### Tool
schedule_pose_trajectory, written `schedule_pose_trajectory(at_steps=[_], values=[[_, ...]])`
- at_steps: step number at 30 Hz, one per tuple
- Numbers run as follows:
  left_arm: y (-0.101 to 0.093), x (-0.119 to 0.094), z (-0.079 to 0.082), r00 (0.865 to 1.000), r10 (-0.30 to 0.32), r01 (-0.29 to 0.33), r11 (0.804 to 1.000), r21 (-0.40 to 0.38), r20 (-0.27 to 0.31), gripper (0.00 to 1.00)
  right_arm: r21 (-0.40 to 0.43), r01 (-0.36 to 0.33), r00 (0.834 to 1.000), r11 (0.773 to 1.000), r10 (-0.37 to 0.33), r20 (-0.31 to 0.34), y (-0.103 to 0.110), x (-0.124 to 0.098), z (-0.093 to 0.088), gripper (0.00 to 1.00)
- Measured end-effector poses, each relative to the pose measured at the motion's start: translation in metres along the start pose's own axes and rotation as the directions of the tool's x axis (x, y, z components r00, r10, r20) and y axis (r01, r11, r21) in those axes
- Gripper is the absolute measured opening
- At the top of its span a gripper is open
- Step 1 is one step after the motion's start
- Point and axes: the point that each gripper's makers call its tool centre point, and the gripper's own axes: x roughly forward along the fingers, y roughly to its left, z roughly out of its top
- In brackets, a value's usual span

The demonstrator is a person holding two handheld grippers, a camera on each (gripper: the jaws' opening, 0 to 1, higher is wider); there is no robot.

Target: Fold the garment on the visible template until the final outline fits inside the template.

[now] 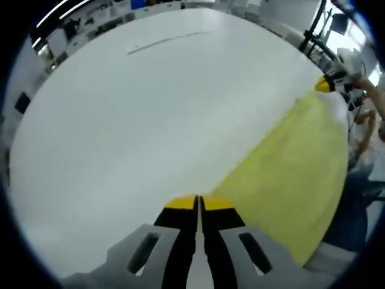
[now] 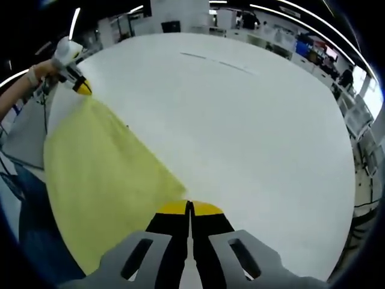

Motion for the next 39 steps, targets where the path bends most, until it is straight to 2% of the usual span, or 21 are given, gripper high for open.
schedule_pose_trajectory(at_steps=[4, 6, 8, 9, 10, 12, 18, 22, 28, 39], values=[[0.002, -0.001, -0.001, 1.0, 0.017, -0.017, 1.0, -0.011, 0.013, 0.0, -0.001, 0.001, 1.0, 1.0, -0.001, -0.001, 0.001, 0.002, -0.001, 0.01], [0.007, -0.003, -0.002, 0.999, 0.047, -0.046, 0.999, -0.007, 0.021, 0.0, -0.005, 0.005, 1.0, 1.0, -0.005, -0.001, 0.002, 0.003, -0.001, 0.01], [0.009, -0.006, -0.004, 0.998, 0.062, -0.061, 0.998, -0.015, 0.028, 0.04, -0.005, 0.013, 1.0, 1.0, -0.013, 0.001, 0.002, 0.002, -0.001, 0.01], [0.008, -0.008, -0.005, 0.998, 0.059, -0.058, 0.998, -0.015, 0.027, 0.05, 0.004, 0.011, 1.0, 1.0, -0.011, 0.01, 0.004, 0.001, 0.001, 0.01], [0.004, -0.009, -0.006, 0.999, 0.048, -0.048, 0.999, -0.007, 0.023, 0.07, 0.035, -0.008, 0.999, 0.999, 0.006, 0.052, 0.009, -0.001, 0.009, 0.01], [0.001, -0.012, -0.005, 0.998, 0.047, -0.047, 0.999, 0.021, 0.03, 0.08, 0.058, -0.025, 0.996, 0.998, 0.02, 0.09, 0.014, -0.004, 0.017, 0.02], [-0.007, -0.021, -0.003, 0.998, 0.042, -0.044, 0.998, 0.04, 0.04, 0.14, 0.003, 0.005, 0.997, 1.0, -0.005, 0.078, 0.021, -0.009, 0.02, 0.06], [-0.015, -0.027, -0.002, 0.999, 0.029, -0.032, 0.998, 0.062, 0.04, 0.15, 0.007, 0.015, 0.997, 1.0, -0.016, 0.075, 0.022, -0.012, 0.017, 0.09], [-0.034, -0.036, -0.01, 1.0, -0.023, 0.023, 0.996, 0.09, 0.006, 0.19, 0.007, 0.019, 0.997, 1.0, -0.02, 0.079, 0.031, -0.018, 0.015, 0.15], [-0.04, -0.052, -0.014, 0.999, 0.005, -0.011, 0.991, 0.131, 0.046, 0.31, -0.009, 0.051, 0.995, 0.999, -0.05, 0.088, 0.042, -0.029, 0.012, 0.3]])
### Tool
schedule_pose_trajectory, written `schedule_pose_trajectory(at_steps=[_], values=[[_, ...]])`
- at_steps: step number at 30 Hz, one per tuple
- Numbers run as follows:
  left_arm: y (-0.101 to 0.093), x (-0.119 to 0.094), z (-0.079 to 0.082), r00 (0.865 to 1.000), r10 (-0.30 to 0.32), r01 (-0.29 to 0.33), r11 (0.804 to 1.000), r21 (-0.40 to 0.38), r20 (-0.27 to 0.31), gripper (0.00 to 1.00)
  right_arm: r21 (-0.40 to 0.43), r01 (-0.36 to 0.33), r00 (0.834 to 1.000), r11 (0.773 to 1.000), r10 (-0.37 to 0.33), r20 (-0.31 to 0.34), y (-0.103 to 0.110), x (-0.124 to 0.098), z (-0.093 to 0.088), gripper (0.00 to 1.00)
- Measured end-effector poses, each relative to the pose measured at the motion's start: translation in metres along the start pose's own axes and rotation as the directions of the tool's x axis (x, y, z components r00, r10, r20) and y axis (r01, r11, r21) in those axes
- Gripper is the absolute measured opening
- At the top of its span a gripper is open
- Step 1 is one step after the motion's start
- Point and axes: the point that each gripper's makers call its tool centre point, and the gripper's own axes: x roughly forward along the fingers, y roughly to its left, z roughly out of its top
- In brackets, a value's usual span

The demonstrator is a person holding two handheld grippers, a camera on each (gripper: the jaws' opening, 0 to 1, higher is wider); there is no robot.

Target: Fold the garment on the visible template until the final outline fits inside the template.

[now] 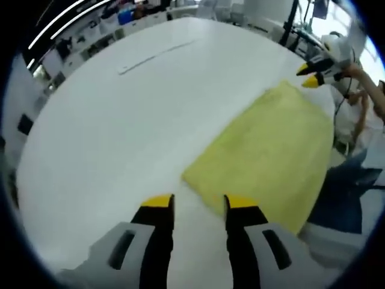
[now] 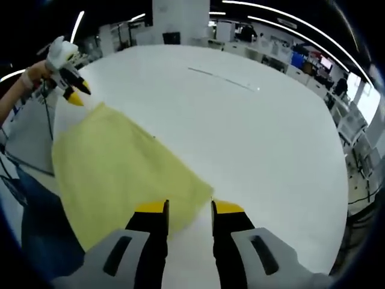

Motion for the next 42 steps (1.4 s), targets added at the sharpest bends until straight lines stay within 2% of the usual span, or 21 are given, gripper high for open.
schedule_pose_trajectory(at_steps=[14, 19, 24, 30, 35, 39, 42], values=[[-0.016, -0.012, -0.005, 0.999, 0.0, -0.001, 1.0, 0.02, 0.041, 0.42, -0.032, -0.001, 0.999, 1.0, 0.002, 0.032, 0.025, -0.013, 0.008, 0.38], [-0.022, -0.015, -0.01, 1.0, 0.001, -0.002, 0.999, 0.044, 0.023, 0.5, -0.044, -0.003, 0.999, 0.999, 0.005, 0.041, 0.033, -0.017, 0.01, 0.43], [-0.029, -0.023, -0.01, 0.999, -0.002, 0.0, 0.999, 0.052, 0.037, 0.52, -0.035, -0.038, 0.997, 0.999, 0.04, 0.069, 0.048, -0.025, 0.015, 0.48], [-0.035, -0.033, -0.011, 0.999, 0.017, -0.02, 0.997, 0.08, 0.039, 0.64, -0.074, -0.018, 0.996, 0.997, 0.024, 0.081, 0.054, -0.035, 0.018, 0.54], [-0.037, -0.039, -0.006, 0.998, 0.018, -0.023, 0.996, 0.084, 0.066, 0.64, -0.112, 0.019, 0.999, 0.994, -0.014, 0.046, 0.052, -0.038, 0.009, 0.56], [-0.044, -0.043, -0.007, 0.998, 0.012, -0.019, 0.995, 0.096, 0.069, 0.7, -0.105, 0.02, 0.998, 0.994, -0.014, 0.06, 0.055, -0.043, 0.01, 0.64], [-0.044, -0.048, -0.009, 0.997, 0.029, -0.037, 0.993, 0.109, 0.07, 0.71, -0.104, 0.026, 0.997, 0.994, -0.019, 0.071, 0.058, -0.048, 0.012, 0.68]])
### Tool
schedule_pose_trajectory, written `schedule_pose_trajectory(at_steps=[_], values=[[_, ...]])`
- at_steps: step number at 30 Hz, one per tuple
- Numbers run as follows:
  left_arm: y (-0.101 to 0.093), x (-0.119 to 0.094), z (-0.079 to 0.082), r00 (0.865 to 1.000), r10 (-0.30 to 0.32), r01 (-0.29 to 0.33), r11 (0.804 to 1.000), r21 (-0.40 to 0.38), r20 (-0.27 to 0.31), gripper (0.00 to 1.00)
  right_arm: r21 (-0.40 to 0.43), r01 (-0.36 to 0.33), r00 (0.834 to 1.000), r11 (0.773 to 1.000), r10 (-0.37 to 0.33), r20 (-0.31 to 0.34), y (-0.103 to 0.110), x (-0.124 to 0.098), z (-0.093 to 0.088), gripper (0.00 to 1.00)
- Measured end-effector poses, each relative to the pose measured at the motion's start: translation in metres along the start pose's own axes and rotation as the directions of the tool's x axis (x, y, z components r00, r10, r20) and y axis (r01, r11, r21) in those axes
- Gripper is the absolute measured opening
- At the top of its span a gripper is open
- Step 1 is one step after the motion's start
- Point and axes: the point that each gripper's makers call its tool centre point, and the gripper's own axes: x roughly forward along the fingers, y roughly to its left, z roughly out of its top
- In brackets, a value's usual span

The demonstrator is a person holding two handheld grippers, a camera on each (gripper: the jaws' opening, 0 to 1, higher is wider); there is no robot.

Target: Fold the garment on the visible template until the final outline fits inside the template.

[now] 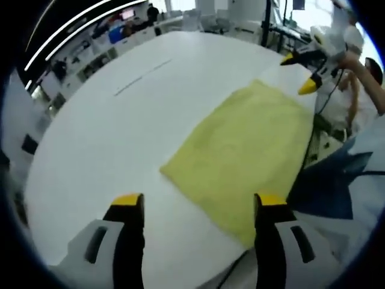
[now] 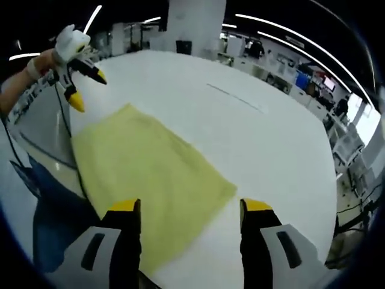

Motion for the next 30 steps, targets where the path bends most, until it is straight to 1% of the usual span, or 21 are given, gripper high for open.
schedule_pose_trajectory(at_steps=[4, 8, 12, 14, 16, 19, 22, 25, 30], values=[[-0.001, -0.004, 0.001, 1.0, 0.012, -0.011, 1.0, -0.009, 0.011, 0.73, -0.035, 0.013, 1.0, 0.999, -0.014, -0.017, 0.004, -0.006, 0.001, 0.7], [-0.002, -0.006, -0.001, 1.0, 0.018, -0.018, 1.0, -0.013, 0.01, 0.77, -0.027, 0.022, 1.0, 0.999, -0.022, 0.017, 0.004, -0.01, 0.008, 0.75], [-0.009, -0.008, -0.007, 1.0, 0.001, -0.001, 1.0, -0.029, -0.01, 0.77, -0.024, 0.038, 0.999, 0.999, -0.037, 0.018, 0.005, -0.012, 0.008, 0.8], [-0.011, -0.01, -0.009, 1.0, 0.008, -0.008, 1.0, -0.028, -0.007, 0.79, -0.022, 0.038, 0.999, 0.999, -0.037, 0.018, 0.007, -0.013, 0.007, 0.83], [-0.012, -0.012, -0.009, 1.0, 0.014, -0.014, 1.0, -0.023, -0.003, 0.82, -0.015, 0.036, 0.999, 0.999, -0.036, 0.017, 0.01, -0.013, 0.006, 0.83], [-0.015, -0.014, -0.008, 1.0, 0.021, -0.02, 1.0, -0.022, 0.01, 0.89, -0.012, 0.032, 0.999, 0.999, -0.032, 0.021, 0.014, -0.015, 0.006, 0.86], [-0.018, -0.018, -0.008, 1.0, 0.019, -0.019, 1.0, -0.017, 0.008, 0.87, -0.018, 0.033, 0.999, 0.999, -0.033, 0.022, 0.016, -0.018, 0.009, 0.88], [-0.018, -0.02, -0.007, 0.999, 0.025, -0.025, 0.999, -0.025, 0.021, 0.91, -0.021, 0.038, 0.998, 0.999, -0.037, 0.041, 0.018, -0.021, 0.014, 0.91], [-0.021, -0.024, -0.009, 1.0, 0.026, -0.025, 1.0, -0.018, 0.016, 0.95, -0.029, 0.04, 0.998, 0.999, -0.039, 0.042, 0.021, -0.023, 0.014, 0.95]])
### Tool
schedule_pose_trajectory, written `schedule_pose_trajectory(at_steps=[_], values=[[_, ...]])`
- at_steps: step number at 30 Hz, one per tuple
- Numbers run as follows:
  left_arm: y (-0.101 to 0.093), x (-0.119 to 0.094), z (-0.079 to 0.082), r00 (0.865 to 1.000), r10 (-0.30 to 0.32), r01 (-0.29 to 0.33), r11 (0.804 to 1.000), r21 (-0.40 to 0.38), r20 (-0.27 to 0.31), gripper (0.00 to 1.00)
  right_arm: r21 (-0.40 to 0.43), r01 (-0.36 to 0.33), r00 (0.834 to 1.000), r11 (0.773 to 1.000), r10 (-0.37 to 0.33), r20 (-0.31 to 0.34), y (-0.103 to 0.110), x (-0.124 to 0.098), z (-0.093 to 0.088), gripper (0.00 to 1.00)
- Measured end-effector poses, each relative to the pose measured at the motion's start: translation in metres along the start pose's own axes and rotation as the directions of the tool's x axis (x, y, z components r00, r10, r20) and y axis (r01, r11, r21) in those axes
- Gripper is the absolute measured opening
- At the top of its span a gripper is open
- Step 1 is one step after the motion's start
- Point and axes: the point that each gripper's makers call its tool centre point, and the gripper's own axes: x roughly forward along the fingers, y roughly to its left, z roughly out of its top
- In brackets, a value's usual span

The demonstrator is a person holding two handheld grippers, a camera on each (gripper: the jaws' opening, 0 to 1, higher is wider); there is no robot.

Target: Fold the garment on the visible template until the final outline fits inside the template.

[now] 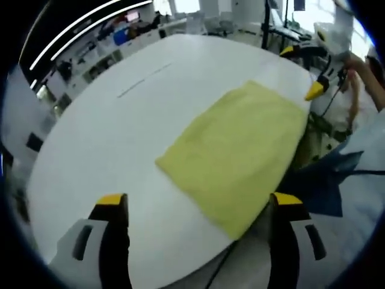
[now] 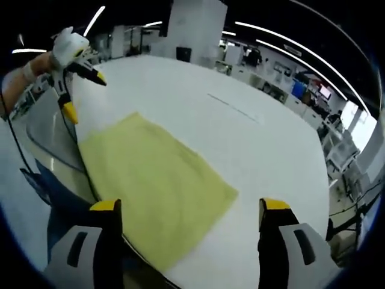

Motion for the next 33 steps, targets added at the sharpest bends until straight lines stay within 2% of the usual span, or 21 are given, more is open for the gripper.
schedule_pose_trajectory(at_steps=[4, 8, 19, 25, 33], values=[[-0.003, 0.0, -0.003, 1.0, -0.011, 0.01, 1.0, -0.008, -0.007, 0.99, 0.003, 0.002, 1.0, 1.0, -0.002, 0.0, 0.002, -0.003, -0.001, 0.97], [-0.007, -0.001, -0.001, 1.0, -0.023, 0.023, 1.0, -0.017, 0.005, 1.0, 0.016, -0.001, 1.0, 1.0, 0.001, -0.001, 0.004, -0.005, -0.003, 1.0], [-0.004, -0.007, 0.002, 1.0, -0.013, 0.013, 1.0, -0.023, 0.011, 1.0, 0.033, 0.002, 1.0, 0.999, -0.002, 0.008, 0.007, -0.013, -0.002, 1.0], [-0.009, -0.006, 0.005, 0.999, -0.028, 0.028, 0.999, -0.02, 0.022, 1.0, 0.04, 0.011, 1.0, 0.999, -0.011, -0.001, 0.008, -0.014, -0.001, 1.0], [-0.005, -0.005, 0.009, 0.999, -0.035, 0.036, 0.999, -0.012, 0.033, 1.0, 0.056, 0.03, 0.999, 0.998, -0.029, -0.015, 0.006, -0.014, -0.001, 1.0]])
